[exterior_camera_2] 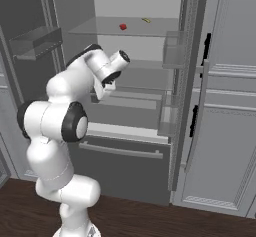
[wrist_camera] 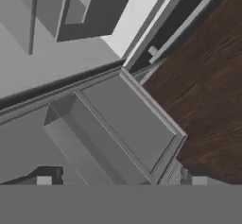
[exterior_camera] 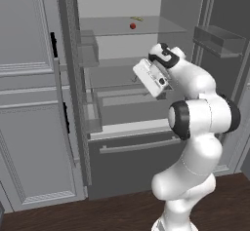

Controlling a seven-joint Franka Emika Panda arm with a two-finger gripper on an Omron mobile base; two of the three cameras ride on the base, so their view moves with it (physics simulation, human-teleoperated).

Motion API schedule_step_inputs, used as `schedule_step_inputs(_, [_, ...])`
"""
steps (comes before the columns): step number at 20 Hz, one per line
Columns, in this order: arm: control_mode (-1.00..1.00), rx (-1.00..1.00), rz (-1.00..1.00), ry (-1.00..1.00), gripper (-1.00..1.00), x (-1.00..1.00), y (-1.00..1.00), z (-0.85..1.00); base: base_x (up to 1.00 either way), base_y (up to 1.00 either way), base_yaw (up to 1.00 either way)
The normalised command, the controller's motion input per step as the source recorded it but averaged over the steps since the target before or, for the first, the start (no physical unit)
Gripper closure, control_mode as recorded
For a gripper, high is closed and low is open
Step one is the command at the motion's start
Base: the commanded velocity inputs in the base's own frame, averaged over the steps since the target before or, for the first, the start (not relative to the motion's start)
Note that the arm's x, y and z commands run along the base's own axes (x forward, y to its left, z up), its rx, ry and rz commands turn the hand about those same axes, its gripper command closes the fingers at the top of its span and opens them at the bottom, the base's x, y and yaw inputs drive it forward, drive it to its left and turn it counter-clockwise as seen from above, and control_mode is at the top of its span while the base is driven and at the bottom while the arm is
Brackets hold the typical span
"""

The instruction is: Take the strawberry from the fridge and place it on top of the pancake, located on the dining counter.

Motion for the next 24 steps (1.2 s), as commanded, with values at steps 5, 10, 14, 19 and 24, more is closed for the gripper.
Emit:
schedule_step_inputs(5, [-1.0,-0.43,0.37,-0.6,-1.0,-0.77,-0.88,-0.1,0.0,0.0,0.0])
schedule_step_inputs(10, [-1.0,-0.6,0.45,-0.51,-1.0,-0.92,-0.25,0.11,0.0,0.0,0.0])
schedule_step_inputs(14, [-1.0,-0.51,0.56,-0.33,-1.0,-0.7,-0.2,0.32,0.0,0.0,0.0])
schedule_step_inputs(19, [-1.0,-0.34,0.53,-0.04,-1.0,-1.0,0.28,0.58,0.0,0.0,0.0])
schedule_step_inputs(24, [-1.0,-0.23,0.03,0.06,-1.0,-0.89,0.2,0.41,0.0,0.0,0.0])
